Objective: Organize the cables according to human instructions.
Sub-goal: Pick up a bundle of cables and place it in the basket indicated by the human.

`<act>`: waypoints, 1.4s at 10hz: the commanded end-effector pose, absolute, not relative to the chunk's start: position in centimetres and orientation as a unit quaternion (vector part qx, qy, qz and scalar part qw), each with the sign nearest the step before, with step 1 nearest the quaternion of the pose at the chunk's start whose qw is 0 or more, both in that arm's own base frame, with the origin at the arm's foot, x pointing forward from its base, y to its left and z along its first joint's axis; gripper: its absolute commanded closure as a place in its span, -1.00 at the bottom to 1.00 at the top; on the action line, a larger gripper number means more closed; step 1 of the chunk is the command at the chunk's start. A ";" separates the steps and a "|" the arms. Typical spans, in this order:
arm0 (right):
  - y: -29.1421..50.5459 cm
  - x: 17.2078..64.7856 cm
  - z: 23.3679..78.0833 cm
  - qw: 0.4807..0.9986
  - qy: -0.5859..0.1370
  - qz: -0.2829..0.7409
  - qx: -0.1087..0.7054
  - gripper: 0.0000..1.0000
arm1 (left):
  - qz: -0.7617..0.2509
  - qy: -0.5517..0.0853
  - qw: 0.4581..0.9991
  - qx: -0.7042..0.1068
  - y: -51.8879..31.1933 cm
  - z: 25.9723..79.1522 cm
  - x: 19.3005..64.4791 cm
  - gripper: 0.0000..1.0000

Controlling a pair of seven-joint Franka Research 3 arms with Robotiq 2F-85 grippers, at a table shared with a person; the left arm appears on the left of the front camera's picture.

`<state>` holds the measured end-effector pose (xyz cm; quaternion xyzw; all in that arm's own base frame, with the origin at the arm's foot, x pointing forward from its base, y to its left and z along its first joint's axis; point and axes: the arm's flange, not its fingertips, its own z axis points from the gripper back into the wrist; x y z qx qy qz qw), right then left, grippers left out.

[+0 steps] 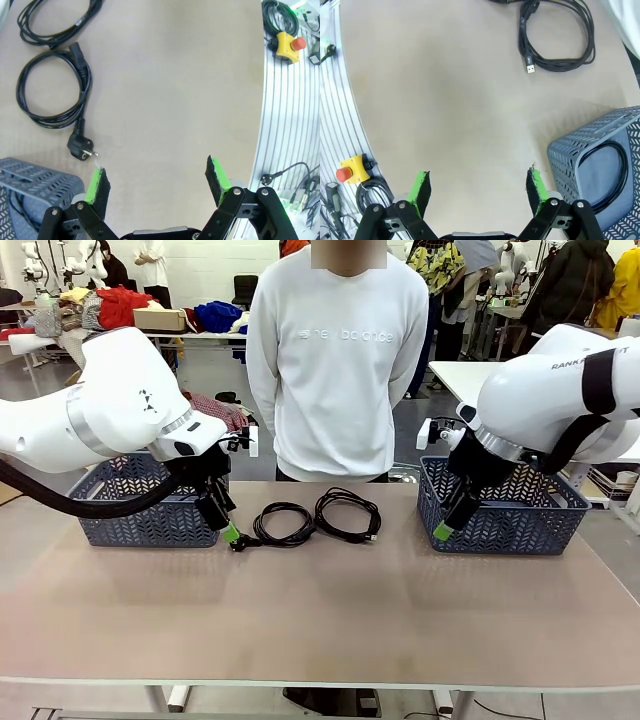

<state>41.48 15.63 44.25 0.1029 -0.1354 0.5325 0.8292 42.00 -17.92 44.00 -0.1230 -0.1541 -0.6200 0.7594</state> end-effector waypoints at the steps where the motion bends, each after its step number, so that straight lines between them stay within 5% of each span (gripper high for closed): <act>1: 15.6 41.5 44.3 0.830 -0.137 0.531 0.101 -1.00 | -0.619 -0.154 0.761 -0.121 -17.8 44.0 42.0 -1.00; 14: 15.6 41.5 44.3 0.830 -0.137 0.531 0.101 -1.00 | -0.619 -0.154 0.761 -0.121 -17.8 44.0 42.0 -1.00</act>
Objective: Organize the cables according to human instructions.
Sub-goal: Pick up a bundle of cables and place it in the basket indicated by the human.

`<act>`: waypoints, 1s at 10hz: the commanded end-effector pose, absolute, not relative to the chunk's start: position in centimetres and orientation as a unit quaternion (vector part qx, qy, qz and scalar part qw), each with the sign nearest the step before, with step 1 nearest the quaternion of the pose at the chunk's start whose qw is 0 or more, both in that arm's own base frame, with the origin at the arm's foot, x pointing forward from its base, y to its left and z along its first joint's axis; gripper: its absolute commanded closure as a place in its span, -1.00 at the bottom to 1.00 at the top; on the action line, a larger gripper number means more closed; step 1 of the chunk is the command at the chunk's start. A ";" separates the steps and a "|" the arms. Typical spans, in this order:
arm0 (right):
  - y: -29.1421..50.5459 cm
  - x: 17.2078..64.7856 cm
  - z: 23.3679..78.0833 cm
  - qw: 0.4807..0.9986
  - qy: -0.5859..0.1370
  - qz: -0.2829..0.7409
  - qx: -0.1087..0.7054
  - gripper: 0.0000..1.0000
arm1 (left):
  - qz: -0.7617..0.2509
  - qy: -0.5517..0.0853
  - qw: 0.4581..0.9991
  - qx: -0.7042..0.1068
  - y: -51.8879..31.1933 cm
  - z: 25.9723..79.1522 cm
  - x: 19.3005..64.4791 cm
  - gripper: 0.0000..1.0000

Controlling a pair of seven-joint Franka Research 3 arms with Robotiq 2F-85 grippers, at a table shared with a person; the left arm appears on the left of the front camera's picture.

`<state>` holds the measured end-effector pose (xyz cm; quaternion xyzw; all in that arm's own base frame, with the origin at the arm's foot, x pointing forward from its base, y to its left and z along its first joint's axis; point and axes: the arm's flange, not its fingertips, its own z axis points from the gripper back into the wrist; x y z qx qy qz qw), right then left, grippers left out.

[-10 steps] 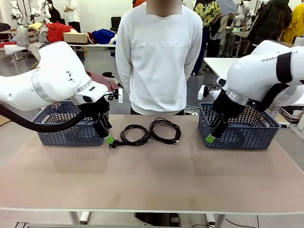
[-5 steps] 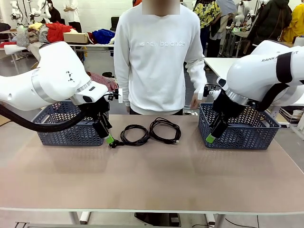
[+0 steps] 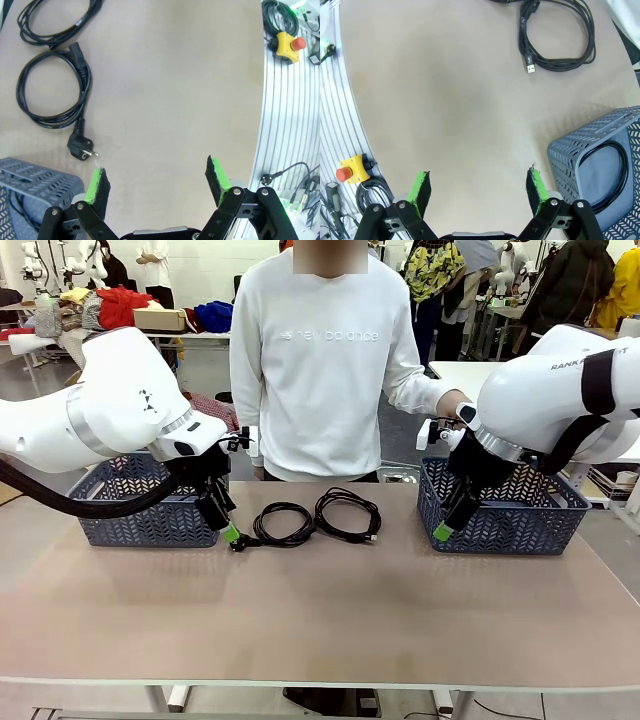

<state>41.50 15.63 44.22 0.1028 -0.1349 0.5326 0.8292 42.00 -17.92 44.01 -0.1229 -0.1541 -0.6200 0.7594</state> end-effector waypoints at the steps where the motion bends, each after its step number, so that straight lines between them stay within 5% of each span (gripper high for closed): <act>1: 15.6 41.5 44.3 0.830 -0.137 0.531 0.101 -1.00 | -0.619 -0.154 0.761 -0.121 -17.8 44.0 42.0 -1.00; 10: 18.1 44.2 44.5 0.828 -0.123 0.537 0.103 -1.00 | -0.619 -0.154 0.761 -0.121 -17.8 44.0 42.0 -1.00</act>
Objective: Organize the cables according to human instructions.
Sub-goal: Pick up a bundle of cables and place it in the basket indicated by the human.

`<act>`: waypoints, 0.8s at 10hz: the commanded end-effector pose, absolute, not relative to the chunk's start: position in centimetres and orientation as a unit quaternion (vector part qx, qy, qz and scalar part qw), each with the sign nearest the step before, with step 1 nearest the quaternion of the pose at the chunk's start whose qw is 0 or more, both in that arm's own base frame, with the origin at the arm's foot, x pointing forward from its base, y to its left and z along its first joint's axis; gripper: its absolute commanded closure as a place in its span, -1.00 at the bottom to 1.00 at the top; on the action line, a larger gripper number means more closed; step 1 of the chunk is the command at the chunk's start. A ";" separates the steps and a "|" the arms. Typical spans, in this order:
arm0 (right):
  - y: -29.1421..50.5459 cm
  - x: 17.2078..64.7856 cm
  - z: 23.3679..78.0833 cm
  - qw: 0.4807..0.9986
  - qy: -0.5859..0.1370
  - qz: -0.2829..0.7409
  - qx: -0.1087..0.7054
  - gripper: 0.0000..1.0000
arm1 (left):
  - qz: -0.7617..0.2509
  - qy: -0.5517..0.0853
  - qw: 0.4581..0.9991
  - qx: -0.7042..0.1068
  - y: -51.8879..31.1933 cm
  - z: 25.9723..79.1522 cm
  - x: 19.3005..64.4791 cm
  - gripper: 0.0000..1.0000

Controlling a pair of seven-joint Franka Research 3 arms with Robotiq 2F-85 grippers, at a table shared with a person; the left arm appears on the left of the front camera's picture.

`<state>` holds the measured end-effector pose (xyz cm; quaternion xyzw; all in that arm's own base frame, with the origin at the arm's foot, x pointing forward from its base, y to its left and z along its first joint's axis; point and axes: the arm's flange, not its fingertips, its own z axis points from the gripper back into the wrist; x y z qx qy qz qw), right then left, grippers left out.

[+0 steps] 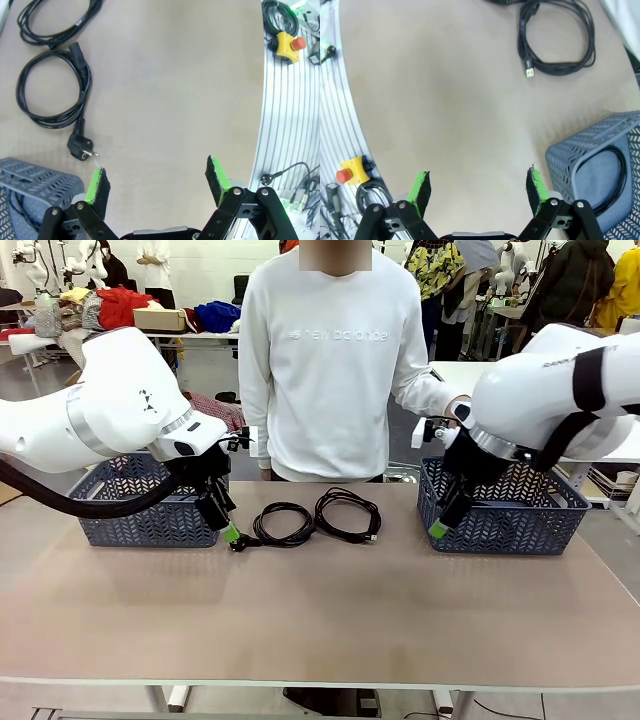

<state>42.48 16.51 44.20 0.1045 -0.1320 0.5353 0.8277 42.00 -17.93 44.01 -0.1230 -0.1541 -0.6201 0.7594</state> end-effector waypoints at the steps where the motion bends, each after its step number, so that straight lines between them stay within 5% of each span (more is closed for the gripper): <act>1: 19.5 45.6 44.5 0.824 -0.112 0.546 0.099 -1.00 | -0.619 -0.154 0.761 -0.121 -17.8 44.0 42.0 -1.00; 8: 28.3 54.1 40.7 0.810 -0.060 0.582 0.049 -1.00 | -0.619 -0.154 0.761 -0.121 -17.8 44.0 42.0 -1.00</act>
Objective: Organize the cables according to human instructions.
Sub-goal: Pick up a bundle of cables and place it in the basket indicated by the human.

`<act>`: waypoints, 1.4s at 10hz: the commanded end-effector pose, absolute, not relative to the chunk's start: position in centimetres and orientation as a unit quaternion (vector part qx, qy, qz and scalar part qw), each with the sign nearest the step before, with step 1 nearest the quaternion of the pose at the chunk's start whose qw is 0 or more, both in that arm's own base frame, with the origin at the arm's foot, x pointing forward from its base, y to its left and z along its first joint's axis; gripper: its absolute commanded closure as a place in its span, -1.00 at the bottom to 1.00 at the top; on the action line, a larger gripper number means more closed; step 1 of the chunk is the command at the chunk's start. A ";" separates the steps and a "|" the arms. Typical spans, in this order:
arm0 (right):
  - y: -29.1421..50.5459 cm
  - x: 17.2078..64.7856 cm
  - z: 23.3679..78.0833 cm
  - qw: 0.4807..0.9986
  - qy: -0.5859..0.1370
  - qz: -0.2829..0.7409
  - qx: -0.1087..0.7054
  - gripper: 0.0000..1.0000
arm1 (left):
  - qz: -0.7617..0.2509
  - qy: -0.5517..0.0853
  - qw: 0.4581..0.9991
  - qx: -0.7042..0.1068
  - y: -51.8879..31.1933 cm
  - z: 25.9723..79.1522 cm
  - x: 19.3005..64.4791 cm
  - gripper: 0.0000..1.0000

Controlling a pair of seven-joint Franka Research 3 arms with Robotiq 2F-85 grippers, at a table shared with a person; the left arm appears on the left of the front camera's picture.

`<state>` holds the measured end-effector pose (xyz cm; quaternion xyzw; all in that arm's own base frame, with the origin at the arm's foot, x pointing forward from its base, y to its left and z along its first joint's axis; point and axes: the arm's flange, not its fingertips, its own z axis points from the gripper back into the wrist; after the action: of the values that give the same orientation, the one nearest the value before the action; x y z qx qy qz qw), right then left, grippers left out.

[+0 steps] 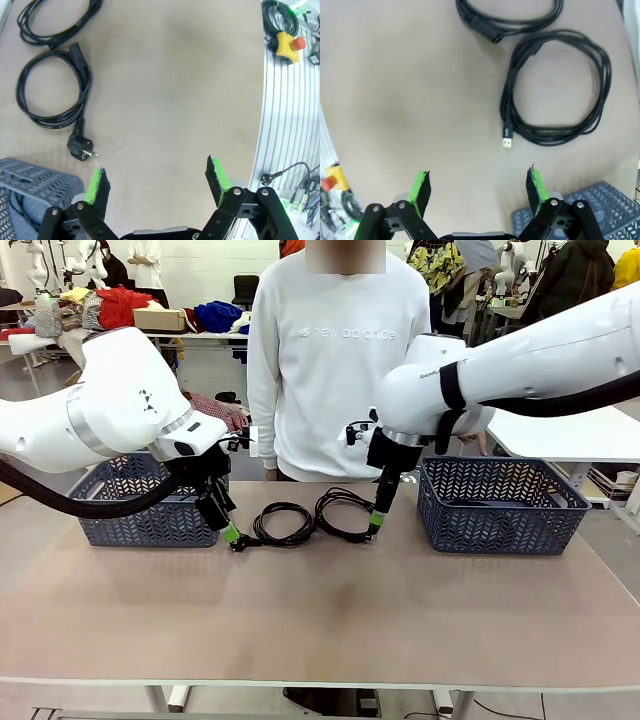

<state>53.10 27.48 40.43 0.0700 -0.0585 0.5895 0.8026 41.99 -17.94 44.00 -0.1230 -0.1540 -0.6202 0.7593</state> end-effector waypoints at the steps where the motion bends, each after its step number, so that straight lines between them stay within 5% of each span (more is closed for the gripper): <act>1: 29.1 54.6 40.1 0.811 -0.063 0.581 0.040 -1.00 | -0.619 -0.154 0.761 -0.121 -17.8 44.0 42.0 -1.00; 14: 31.6 55.7 37.3 0.810 -0.051 0.582 0.049 -1.00 | -0.619 -0.154 0.761 -0.121 -17.8 44.0 42.0 -1.00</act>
<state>55.29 30.81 37.73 0.0629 -0.0495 0.5888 0.8043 41.99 -17.94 44.00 -0.1230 -0.1540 -0.6202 0.7593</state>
